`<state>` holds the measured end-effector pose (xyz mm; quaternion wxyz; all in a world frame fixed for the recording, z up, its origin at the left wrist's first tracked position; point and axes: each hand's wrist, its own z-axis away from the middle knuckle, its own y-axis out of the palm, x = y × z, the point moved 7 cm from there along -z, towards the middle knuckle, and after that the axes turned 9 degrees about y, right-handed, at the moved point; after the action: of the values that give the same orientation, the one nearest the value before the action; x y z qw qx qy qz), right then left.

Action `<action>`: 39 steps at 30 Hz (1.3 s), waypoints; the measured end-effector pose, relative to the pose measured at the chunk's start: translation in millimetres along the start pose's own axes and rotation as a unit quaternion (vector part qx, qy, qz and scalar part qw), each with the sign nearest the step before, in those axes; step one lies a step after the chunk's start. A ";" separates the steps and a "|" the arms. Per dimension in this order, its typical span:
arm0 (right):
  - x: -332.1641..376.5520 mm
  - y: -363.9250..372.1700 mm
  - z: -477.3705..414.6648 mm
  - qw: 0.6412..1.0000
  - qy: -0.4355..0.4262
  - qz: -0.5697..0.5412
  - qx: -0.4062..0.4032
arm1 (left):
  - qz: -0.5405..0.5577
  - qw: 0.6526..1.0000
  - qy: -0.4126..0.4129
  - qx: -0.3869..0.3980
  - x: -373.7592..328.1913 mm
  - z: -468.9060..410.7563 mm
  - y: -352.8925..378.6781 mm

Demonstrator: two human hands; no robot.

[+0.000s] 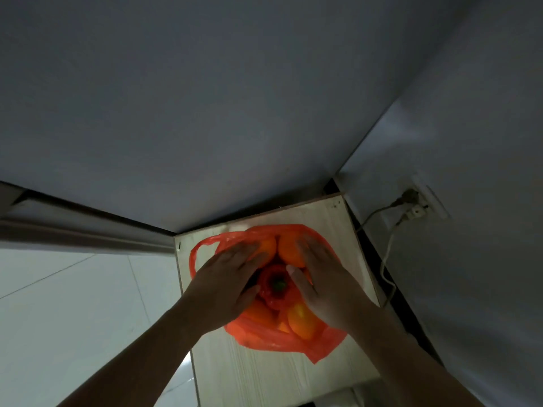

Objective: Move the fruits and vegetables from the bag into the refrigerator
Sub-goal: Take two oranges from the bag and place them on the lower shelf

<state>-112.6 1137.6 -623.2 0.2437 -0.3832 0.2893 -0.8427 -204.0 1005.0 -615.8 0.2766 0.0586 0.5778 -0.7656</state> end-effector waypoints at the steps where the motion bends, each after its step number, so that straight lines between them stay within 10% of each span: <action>1: -5.2 0.7 -6.6 1.000 0.011 -0.003 0.014 | 0.010 1.000 -0.019 -0.006 6.4 -1.0 0.3; 11: -27.1 9.0 -21.4 0.995 0.028 -0.099 -0.004 | 0.251 0.953 -0.146 -0.083 36.9 -7.9 12.8; 39: 14.1 -54.2 72.5 0.982 0.090 -0.121 -0.118 | 0.216 0.963 -0.139 -0.082 -31.1 21.9 -62.0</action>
<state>-74.1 1145.5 -540.5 0.0659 -0.3644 0.3584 -0.8570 -203.3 1007.1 -543.1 0.5168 0.0526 0.5679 -0.6385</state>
